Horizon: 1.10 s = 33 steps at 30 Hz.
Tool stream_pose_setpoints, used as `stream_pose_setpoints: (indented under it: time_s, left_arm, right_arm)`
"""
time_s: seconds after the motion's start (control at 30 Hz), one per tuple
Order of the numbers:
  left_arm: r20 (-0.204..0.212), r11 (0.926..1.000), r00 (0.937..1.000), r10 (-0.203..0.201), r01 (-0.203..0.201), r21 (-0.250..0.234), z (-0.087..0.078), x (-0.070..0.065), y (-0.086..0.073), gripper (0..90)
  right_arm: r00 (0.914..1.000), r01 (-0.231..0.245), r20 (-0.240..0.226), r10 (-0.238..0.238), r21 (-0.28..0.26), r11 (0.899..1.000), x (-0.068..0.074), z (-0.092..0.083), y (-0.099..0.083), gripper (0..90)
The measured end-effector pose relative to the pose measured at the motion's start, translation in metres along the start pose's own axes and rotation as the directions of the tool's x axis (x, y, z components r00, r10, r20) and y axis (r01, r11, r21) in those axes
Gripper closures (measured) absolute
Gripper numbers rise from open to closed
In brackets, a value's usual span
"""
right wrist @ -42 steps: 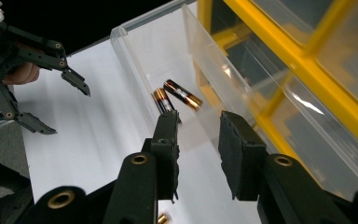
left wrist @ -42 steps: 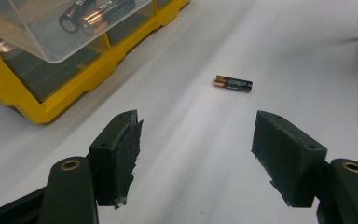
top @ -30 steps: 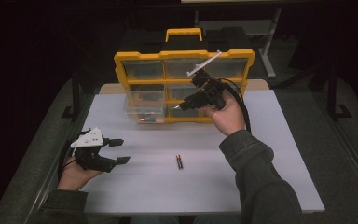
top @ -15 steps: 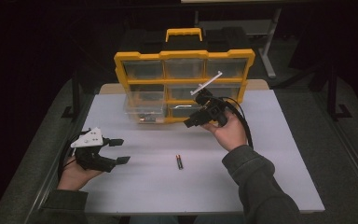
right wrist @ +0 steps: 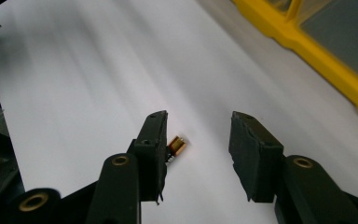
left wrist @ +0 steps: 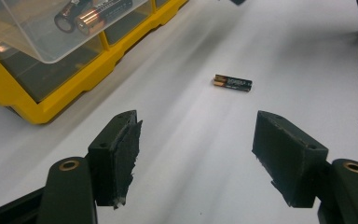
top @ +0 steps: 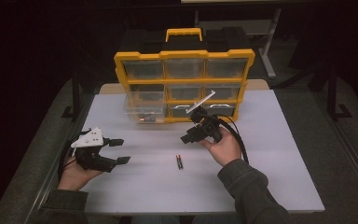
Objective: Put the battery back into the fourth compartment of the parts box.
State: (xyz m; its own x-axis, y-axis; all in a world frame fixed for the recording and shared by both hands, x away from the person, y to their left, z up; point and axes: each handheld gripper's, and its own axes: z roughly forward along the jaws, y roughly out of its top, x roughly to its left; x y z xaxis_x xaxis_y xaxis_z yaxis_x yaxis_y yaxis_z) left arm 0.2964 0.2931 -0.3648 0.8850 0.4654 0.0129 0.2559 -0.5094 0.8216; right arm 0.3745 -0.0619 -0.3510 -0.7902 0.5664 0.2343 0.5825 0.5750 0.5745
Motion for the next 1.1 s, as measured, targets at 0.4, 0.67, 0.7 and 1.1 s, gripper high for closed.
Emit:
stream_pose_setpoints:
  time_s: [0.4,0.67,0.7,1.1]
  left_arm:
    - [-0.001,1.0000,1.0000,0.000,0.000,-0.003,0.001,0.001,0.000,31.1]
    - [0.003,1.0000,1.0000,0.000,0.000,-0.003,0.001,0.000,0.000,31.1]
    - [0.003,1.0000,1.0000,-0.002,0.002,-0.005,0.002,0.000,0.000,31.1]
    - [0.002,1.0000,1.0000,0.002,-0.002,-0.003,0.001,0.001,0.000,31.0]
  right_arm:
    - [0.9998,-0.011,-0.013,0.012,0.032,0.999,0.007,0.028,-0.014,55.5]
    - [1.0000,0.001,0.003,-0.002,0.077,0.997,0.014,0.047,-0.023,55.5]
    - [1.0000,0.000,0.005,0.000,0.079,0.997,0.015,0.050,-0.024,55.6]
    - [0.9995,0.000,0.032,-0.004,0.138,0.990,0.023,0.077,-0.032,56.5]
